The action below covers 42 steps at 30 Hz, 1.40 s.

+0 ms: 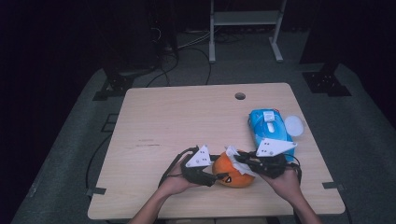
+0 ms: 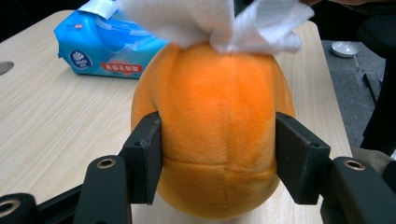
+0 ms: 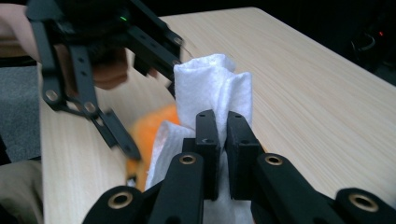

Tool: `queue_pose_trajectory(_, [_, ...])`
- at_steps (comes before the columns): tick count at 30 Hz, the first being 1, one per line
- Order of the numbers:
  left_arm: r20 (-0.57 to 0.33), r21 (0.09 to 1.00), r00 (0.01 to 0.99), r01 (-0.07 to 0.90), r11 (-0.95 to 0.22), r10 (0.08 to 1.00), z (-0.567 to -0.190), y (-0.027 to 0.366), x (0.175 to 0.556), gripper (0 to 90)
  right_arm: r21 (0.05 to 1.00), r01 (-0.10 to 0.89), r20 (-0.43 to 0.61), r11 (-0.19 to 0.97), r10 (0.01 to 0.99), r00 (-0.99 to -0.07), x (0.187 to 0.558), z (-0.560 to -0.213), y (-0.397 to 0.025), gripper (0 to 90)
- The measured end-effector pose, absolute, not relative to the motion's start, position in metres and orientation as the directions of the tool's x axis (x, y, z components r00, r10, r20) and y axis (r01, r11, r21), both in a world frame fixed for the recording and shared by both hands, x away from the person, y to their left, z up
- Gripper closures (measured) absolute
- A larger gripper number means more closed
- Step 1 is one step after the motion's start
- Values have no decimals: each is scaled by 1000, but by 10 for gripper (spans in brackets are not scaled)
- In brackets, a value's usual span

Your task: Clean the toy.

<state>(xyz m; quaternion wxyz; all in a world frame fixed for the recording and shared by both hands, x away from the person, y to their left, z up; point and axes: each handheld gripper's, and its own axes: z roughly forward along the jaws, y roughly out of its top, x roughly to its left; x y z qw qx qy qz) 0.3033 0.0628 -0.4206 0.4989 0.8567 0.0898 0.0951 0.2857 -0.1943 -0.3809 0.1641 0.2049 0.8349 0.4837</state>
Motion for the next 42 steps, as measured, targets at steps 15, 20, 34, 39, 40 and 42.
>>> queue_pose_trajectory(15, [146, 851, 964, -7, -525, 222, -415, 52, 293, 397, 874, 138, -84, 466, 424, -902, 275, -381, -160, 842])
queue_pose_trajectory(20, [148, 851, 965, -12, -524, 218, -416, 53, 294, 398, 879, 156, -75, 450, 455, -887, 281, -378, -172, 842])
queue_pose_trajectory(34, [107, 855, 970, 23, -519, 220, -423, 64, 303, 390, 875, 240, -27, 421, 538, -843, 292, -386, -212, 842])
queue_pose_trajectory(39, [85, 854, 972, 43, -518, 220, -428, 70, 306, 385, 869, 242, -21, 431, 522, -853, 293, -388, -209, 842])
queue_pose_trajectory(40, [80, 852, 971, 49, -521, 223, -428, 71, 307, 383, 869, 244, -19, 432, 520, -854, 293, -388, -210, 842])
queue_pose_trajectory(42, [69, 853, 972, 60, -519, 225, -429, 73, 308, 368, 868, 243, -19, 432, 519, -855, 293, -388, -210, 842])
